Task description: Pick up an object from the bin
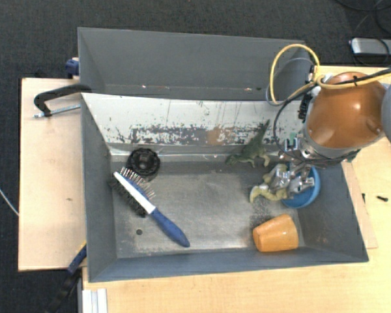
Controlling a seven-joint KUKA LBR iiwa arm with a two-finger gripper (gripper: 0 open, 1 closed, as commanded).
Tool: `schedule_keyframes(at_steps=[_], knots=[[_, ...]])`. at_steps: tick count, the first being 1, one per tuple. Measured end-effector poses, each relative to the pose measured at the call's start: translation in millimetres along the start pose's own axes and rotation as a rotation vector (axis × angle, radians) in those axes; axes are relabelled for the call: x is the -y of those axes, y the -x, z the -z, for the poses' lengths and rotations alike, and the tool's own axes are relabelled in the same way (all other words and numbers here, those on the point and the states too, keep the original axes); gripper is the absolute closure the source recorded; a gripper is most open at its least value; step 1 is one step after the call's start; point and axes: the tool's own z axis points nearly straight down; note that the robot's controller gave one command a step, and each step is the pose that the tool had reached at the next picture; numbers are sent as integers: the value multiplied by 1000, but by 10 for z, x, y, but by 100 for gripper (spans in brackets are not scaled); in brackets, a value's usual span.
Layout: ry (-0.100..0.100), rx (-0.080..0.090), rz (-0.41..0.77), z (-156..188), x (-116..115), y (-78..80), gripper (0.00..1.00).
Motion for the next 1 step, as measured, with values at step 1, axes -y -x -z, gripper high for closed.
schedule_keyframes(at_steps=[1], knots=[[0, -11, 20, 1415, -15, 66, 100]])
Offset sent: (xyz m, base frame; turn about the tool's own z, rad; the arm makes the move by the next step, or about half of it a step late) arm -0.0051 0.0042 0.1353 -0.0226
